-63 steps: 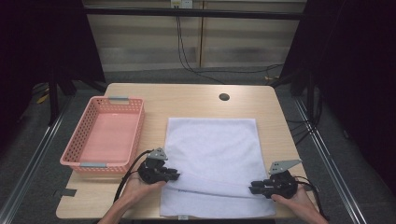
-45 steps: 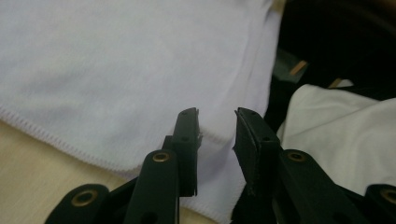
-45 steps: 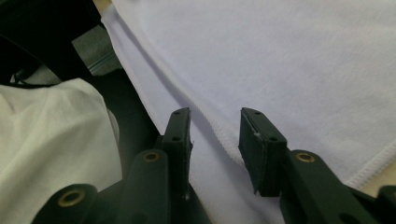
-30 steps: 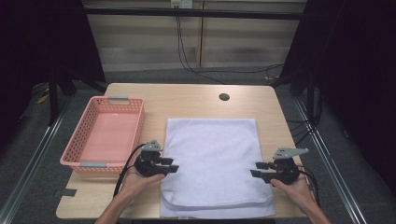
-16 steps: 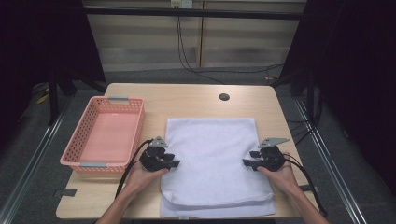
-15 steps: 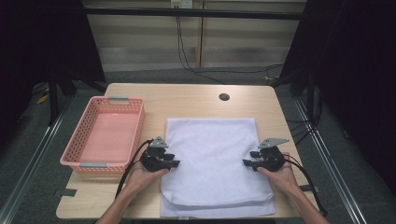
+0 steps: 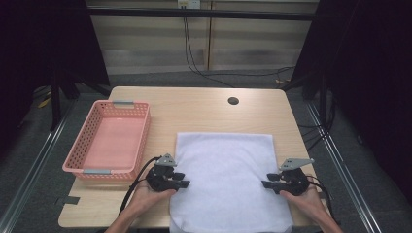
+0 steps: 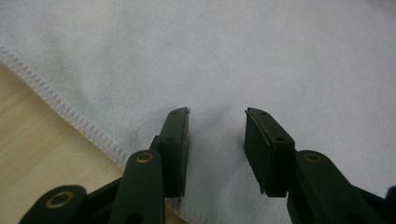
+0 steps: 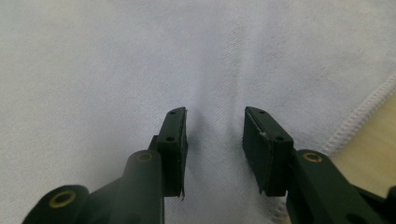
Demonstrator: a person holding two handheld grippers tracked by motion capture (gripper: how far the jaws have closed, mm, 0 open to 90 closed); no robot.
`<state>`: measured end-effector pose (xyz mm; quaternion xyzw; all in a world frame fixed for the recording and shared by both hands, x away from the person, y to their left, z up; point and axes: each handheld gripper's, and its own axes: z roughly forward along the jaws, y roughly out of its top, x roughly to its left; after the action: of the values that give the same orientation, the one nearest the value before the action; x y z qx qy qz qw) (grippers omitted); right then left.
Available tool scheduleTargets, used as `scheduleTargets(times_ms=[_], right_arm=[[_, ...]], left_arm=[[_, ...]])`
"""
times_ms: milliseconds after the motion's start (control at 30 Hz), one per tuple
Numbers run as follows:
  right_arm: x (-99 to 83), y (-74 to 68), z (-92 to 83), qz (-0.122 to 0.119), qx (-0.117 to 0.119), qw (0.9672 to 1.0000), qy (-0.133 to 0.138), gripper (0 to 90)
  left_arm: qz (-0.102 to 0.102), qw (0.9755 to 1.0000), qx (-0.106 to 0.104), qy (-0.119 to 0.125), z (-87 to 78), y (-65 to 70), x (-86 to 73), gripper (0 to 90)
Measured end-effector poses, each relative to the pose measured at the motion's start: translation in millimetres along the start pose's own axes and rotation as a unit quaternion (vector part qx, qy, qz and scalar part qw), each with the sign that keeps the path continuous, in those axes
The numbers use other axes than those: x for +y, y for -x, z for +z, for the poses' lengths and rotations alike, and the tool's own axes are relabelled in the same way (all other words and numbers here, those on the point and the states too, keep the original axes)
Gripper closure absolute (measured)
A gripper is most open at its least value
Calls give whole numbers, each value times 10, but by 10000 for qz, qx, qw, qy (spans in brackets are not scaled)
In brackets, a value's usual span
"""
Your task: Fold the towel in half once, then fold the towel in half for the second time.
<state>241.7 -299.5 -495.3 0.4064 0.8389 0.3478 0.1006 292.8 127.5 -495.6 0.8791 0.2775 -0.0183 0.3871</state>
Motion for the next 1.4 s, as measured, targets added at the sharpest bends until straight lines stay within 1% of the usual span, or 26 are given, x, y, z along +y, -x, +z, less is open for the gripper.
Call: scheduleTargets(times_ms=[67,100,133,233,333,400,433,467,500,533,600,667,700,733,767,800,833,900,967,1033,1100,1167,1233,1267,1367,1400], right_arm=[[-21,-24,-24,37,-2,10000,-29,603],[-70,-68,-69,20,153,9999,-47,603],[-81,-75,-80,19,191,9998,-52,603],[-118,-109,-116,36,247,9997,-76,603],[-148,-169,-156,-12,277,9995,-167,601],[-175,-230,-199,-74,436,9986,-286,597],[-183,-248,-205,-101,440,9986,-281,585],[-180,-257,-213,-76,462,9984,-325,575],[-167,-252,-214,-54,454,9985,-291,548],[-149,-234,-223,-60,331,9991,-254,530],[-86,-155,-230,41,193,9998,-82,523],[31,-3,-230,204,16,9997,162,518],[76,47,-216,193,-31,9996,208,511],[149,136,-190,185,-174,9993,284,504],[192,191,-169,223,-230,9990,325,494],[258,279,-134,277,-282,9985,391,483],[292,328,-115,277,-345,9982,414,471],[374,439,-71,376,-486,9970,470,446],[441,539,-34,391,-533,9963,556,444],[484,611,15,425,-702,9952,534,433],[516,699,86,479,-713,9952,471,435],[531,772,163,507,-743,9952,398,436],[546,823,224,550,-833,9945,318,436],[559,872,269,584,-754,9950,290,440],[566,949,371,565,-742,9955,196,459],[562,954,395,578,-726,9955,168,461]], left_arm=[[49,10000,-20,-27,-18,37,-25,601],[-8,10000,-56,-31,-44,89,-68,601],[0,9999,-100,-37,-60,115,-91,601],[133,9998,-48,-134,-101,215,-141,603],[1,9995,-245,-182,-155,291,-215,597],[-77,9992,-325,-209,-207,334,-265,574],[-23,9992,-348,-207,-219,338,-274,565],[36,9993,-320,-199,-230,320,-270,563],[-23,9995,-263,-148,-232,300,-260,549],[-57,9997,-174,-135,-235,271,-239,534],[-136,9999,1,34,-233,167,-153,517],[-191,9996,45,206,-223,28,-32,512],[-196,9992,183,293,-197,-55,41,512],[-270,9989,182,332,-174,-113,78,509],[-441,9983,148,349,-135,-213,115,502],[-512,9974,256,426,-110,-256,122,501],[-551,9967,394,436,-85,-297,129,501],[-575,9970,375,356,-66,-363,147,490],[-638,9963,427,393,-88,-420,180,476],[-714,9948,477,552,-92,-457,214,475],[-690,9952,522,450,-67,-499,258,468],[-733,9940,525,612,-39,-547,291,467],[-742,9943,565,521,2,-607,324,464],[-735,9944,557,522,13,-631,332,459],[-783,9928,659,619,46,-698,347,448],[-780,9926,742,564,47,-714,346,447]])
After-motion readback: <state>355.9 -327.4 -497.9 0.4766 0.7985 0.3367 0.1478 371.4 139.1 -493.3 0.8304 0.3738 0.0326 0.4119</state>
